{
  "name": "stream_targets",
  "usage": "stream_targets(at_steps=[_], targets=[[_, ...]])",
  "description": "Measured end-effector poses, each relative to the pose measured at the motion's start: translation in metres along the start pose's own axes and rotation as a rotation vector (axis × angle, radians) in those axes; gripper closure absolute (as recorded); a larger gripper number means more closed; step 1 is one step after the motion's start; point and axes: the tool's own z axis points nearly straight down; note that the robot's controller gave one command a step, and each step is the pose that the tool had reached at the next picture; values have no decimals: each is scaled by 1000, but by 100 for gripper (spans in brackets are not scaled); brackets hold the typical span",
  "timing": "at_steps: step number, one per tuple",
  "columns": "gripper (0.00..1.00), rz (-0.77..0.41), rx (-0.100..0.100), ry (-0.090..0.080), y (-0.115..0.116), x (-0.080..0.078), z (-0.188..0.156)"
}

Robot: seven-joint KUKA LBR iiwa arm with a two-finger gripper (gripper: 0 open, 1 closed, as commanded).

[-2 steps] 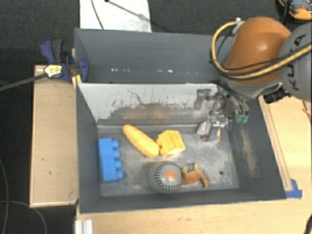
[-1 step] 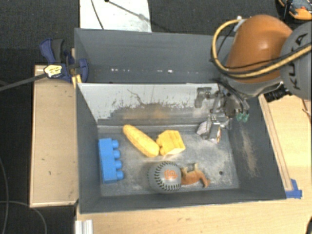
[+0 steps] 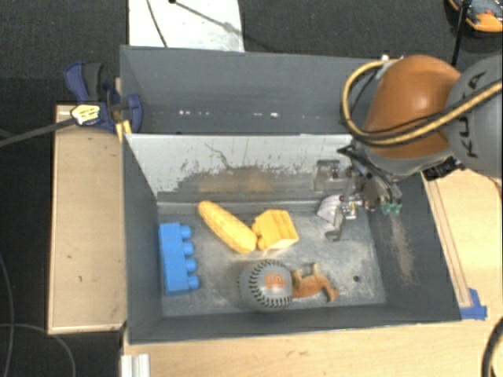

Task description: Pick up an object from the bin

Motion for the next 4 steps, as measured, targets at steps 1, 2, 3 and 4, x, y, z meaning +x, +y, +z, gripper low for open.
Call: stream_targets(at_steps=[1, 2, 3, 4], targets=[[0, -57, 0, 10, -6, 4, 38], [0, 8, 1, 5, 27, -10, 36], [0, -12, -3, 6, 46, 1, 39], [0, -186, -1, 5, 35, -4, 47]])
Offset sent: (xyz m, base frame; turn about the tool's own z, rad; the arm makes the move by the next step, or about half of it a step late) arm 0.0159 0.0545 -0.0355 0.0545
